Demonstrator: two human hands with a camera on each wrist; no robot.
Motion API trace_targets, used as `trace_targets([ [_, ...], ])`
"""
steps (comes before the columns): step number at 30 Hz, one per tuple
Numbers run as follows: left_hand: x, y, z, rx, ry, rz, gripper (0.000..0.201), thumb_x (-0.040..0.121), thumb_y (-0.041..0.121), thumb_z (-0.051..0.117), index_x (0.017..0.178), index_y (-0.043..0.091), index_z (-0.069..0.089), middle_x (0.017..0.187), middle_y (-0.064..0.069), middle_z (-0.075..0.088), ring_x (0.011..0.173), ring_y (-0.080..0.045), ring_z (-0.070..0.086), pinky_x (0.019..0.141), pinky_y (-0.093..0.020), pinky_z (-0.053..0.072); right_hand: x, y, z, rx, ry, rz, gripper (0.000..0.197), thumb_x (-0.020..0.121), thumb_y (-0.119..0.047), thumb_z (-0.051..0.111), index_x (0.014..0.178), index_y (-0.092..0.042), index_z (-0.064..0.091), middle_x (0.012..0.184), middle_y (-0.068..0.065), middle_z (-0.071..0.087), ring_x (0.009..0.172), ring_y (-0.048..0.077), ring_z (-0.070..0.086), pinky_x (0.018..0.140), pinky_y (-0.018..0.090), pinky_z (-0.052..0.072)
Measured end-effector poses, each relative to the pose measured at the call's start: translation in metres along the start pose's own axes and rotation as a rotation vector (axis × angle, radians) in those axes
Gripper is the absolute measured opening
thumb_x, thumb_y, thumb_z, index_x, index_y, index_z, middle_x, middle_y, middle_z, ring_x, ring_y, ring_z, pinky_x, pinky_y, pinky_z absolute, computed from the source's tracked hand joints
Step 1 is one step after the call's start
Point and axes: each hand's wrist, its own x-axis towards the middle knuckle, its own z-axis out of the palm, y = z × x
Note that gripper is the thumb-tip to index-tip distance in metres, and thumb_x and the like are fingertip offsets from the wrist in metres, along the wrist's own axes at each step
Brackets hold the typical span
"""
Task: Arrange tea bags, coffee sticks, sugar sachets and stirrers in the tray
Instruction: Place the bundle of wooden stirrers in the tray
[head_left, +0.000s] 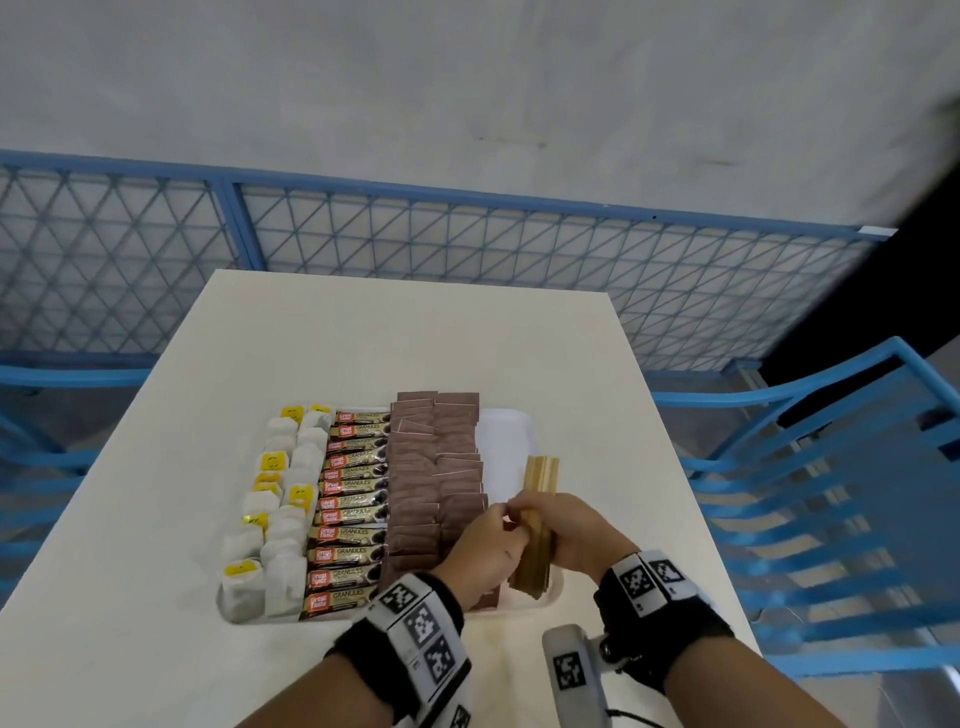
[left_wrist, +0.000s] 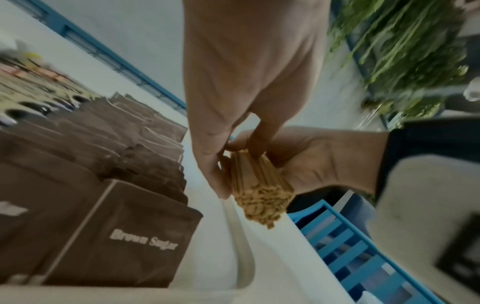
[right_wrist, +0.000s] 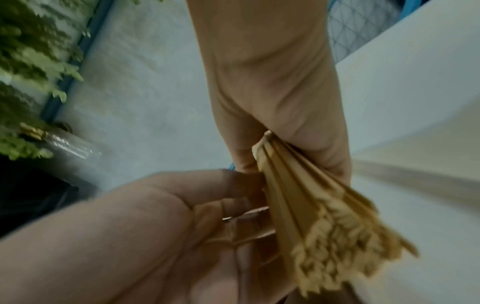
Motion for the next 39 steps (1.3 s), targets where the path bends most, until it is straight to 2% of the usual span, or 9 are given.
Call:
trace_targets([
  [8,0.046,-0.007,0.011,0.052,0.037,-0.127,0.03,0.092,-0.001,0.042,0.069,0.019,0.041,0.068,0.004,0.041,0.059,-0.008,0.04,0.049,-0.013,0.029,0.043,-0.014,-0.002,-0.267,0.02,0.037,0.019,0.079,-0.003,0.064,0.095,0.007,0.062,0.091,0.02,0.063,0.079,0.027,0.062,0.066,0.031,0.053],
  [12,0.054,-0.012,0.014,0.07,0.068,-0.126,0.01,0.091,-0.002,0.043,0.088,0.007,0.047,0.07,0.0,0.045,0.078,-0.021,0.046,0.053,-0.02,0.034,0.054,-0.01,0.003,-0.35,0.052,-0.007,0.03,0.078,-0.006,0.065,0.104,0.007,0.062,0.097,0.02,0.063,0.091,0.03,0.062,0.076,0.033,0.052],
  [17,0.054,-0.009,0.015,0.161,0.022,-0.091,0.027,0.091,-0.001,0.043,0.071,0.017,0.043,0.067,0.006,0.039,0.081,-0.02,0.045,0.065,-0.027,0.036,0.057,-0.007,0.001,-0.537,0.124,-0.106,0.004,0.074,-0.007,0.062,0.073,-0.003,0.061,0.074,0.011,0.06,0.078,0.026,0.059,0.063,0.028,0.048],
  [19,0.054,-0.008,0.015,0.167,0.017,-0.077,0.037,0.091,-0.002,0.042,0.064,0.023,0.036,0.067,0.006,0.039,0.081,-0.02,0.045,0.055,-0.02,0.035,0.06,-0.006,0.0,-0.605,0.141,-0.145,0.018,0.077,-0.008,0.061,0.06,-0.009,0.055,0.064,0.005,0.054,0.068,0.022,0.055,0.058,0.026,0.043],
  [22,0.054,-0.006,0.015,0.169,0.017,-0.07,0.038,0.091,-0.003,0.04,0.063,0.023,0.036,0.066,0.005,0.04,0.08,-0.021,0.045,0.051,-0.017,0.032,0.059,-0.006,-0.001,-0.69,0.171,-0.177,0.028,0.082,-0.012,0.06,0.055,-0.012,0.05,0.059,0.002,0.051,0.059,0.016,0.05,0.054,0.023,0.04],
  [28,0.055,-0.011,0.016,0.198,-0.008,-0.11,0.032,0.088,-0.001,0.04,0.065,0.022,0.039,0.07,0.001,0.046,0.079,-0.022,0.049,0.068,-0.026,0.039,0.055,-0.008,-0.006,-0.829,0.183,-0.246,0.031,0.083,-0.007,0.051,0.054,-0.013,0.041,0.058,0.0,0.046,0.053,0.011,0.043,0.05,0.019,0.036],
  [33,0.046,-0.008,0.013,0.187,-0.001,-0.05,0.028,0.094,0.002,0.037,0.114,0.002,0.056,0.088,-0.006,0.058,0.062,-0.011,0.051,0.05,-0.016,0.041,0.047,-0.004,-0.008,-0.963,0.215,-0.32,0.034,0.088,-0.007,0.045,0.057,-0.016,0.037,0.064,0.0,0.048,0.059,0.013,0.045,0.055,0.019,0.038],
  [36,0.028,-0.008,-0.002,0.19,-0.001,0.067,0.034,0.097,0.01,0.041,0.129,0.011,0.051,0.104,0.001,0.061,0.078,-0.007,0.057,0.058,-0.008,0.047,0.037,-0.001,-0.008,-0.995,0.259,-0.399,0.022,0.094,-0.012,0.043,0.074,-0.012,0.054,0.092,0.008,0.062,0.085,0.021,0.054,0.074,0.024,0.046],
  [39,0.005,-0.02,-0.029,0.246,0.122,0.179,0.027,0.095,0.01,0.049,0.119,0.014,0.059,0.111,0.01,0.058,0.096,-0.001,0.054,0.074,0.001,0.042,0.032,0.015,-0.011,-0.923,0.332,-0.423,0.034,0.093,-0.013,0.044,0.126,-0.006,0.051,0.126,0.014,0.051,0.117,0.026,0.048,0.1,0.033,0.041],
])
